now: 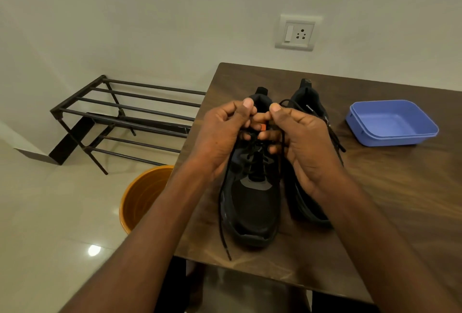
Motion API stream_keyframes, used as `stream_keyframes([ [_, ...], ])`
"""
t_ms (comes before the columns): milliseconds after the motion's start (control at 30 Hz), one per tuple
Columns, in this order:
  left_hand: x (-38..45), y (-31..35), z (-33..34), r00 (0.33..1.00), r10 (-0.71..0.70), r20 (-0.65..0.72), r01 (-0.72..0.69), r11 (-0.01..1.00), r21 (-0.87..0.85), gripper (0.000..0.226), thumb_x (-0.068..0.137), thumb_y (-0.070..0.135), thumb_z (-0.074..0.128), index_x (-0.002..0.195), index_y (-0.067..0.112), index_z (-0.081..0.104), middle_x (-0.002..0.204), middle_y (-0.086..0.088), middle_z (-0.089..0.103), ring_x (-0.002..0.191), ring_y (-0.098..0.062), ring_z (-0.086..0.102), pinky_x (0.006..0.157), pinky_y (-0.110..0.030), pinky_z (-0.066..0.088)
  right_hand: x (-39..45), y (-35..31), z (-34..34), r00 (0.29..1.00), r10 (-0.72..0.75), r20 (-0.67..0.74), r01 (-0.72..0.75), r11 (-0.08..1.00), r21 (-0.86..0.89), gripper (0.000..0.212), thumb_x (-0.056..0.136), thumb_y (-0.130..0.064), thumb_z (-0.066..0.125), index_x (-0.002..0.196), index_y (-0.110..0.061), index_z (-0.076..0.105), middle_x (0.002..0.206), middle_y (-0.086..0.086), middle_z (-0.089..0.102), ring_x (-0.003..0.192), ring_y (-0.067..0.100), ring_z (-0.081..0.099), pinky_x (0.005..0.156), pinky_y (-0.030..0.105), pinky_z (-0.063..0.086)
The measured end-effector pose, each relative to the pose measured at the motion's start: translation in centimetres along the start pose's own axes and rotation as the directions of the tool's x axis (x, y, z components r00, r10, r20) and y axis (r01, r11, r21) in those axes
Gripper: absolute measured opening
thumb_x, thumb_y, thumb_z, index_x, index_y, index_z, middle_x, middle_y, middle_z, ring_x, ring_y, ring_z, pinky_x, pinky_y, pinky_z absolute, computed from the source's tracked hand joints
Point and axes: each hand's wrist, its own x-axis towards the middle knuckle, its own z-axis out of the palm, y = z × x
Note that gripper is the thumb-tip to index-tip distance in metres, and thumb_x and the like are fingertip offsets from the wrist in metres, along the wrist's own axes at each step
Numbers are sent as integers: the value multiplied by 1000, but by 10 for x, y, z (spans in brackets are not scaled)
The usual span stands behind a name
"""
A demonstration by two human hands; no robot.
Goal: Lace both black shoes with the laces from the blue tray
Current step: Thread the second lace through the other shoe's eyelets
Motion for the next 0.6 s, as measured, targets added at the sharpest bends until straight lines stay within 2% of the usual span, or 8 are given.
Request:
stream_keyframes([
  [100,2,-5,-6,998,33,57,-35,999,23,30,110,23,48,115,6,72,79,1,66,83,-14,64,75,-30,50,5,3,1,1000,12,-13,-11,998,66,21,104,-24,58,109,-10,74,92,7,76,68,11,63,59,24,47],
  [200,4,-6,-15,985,82,154,-97,991,89,30,110,18,47,127,12,71,85,2,66,89,-17,60,78,-34,48,9,5,-2,998,18,-58,-12,995,99,18,103,-21,61,111,-12,74,86,4,75,62,9,57,51,20,43],
  [300,2,-6,-13,977,119,179,-140,984,112,27,108,19,51,127,8,67,78,7,65,79,-15,59,72,-31,48,13,10,-2,996,15,-86,-11,999,45,18,102,-24,63,107,-14,77,79,2,71,56,8,49,45,17,37],
  [400,4,-7,-9,970,132,204,-161,978,132,21,107,16,55,123,3,57,72,2,62,68,-13,56,63,-27,44,16,14,2,1000,6,-19,-6,999,-38,21,106,-16,55,114,-17,75,75,-2,66,54,6,43,43,15,34],
  [467,7,-8,-7,970,92,223,-119,987,111,23,104,16,61,119,4,49,75,-8,63,62,-11,53,60,-27,41,16,13,3,1000,-11,15,13,992,-125,23,107,-9,50,117,-14,70,67,-5,65,48,2,44,43,15,34],
  [600,13,-6,-9,980,-14,198,-2,997,82,38,99,20,67,129,3,49,80,-6,72,60,-12,56,58,-26,41,15,6,2,995,-69,74,77,991,-107,18,107,0,47,124,3,48,70,9,57,42,0,53,42,10,38],
])
